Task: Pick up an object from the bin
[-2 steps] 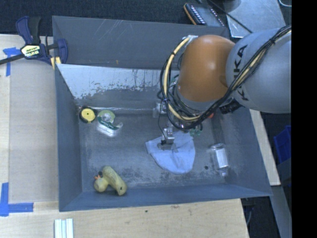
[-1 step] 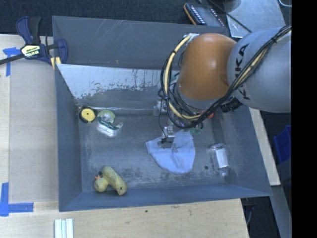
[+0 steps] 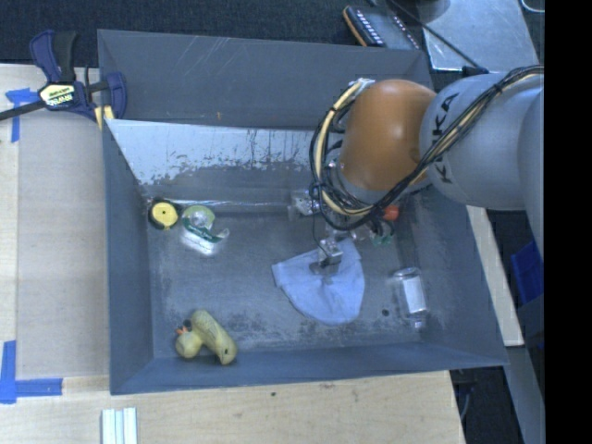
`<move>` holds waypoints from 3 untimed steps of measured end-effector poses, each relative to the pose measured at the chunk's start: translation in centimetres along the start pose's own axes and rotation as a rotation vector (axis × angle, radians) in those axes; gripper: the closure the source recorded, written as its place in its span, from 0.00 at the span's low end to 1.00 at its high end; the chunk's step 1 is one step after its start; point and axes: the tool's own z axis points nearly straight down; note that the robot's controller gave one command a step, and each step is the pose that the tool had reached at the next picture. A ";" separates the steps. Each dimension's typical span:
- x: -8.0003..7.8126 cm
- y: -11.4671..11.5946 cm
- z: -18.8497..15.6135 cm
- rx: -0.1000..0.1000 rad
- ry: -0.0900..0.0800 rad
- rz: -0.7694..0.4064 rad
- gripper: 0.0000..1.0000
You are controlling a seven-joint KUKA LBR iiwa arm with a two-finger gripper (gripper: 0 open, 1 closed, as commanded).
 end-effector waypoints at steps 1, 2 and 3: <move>0.2 -1.0 -0.8 0.000 -0.003 -0.046 0.00; 1.0 -0.5 -1.5 0.000 -0.001 -0.069 0.00; 1.1 -1.4 1.5 0.000 -0.004 -0.131 0.00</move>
Offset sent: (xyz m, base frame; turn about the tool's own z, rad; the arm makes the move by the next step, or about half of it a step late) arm -0.0095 -0.0069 0.0145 -0.0736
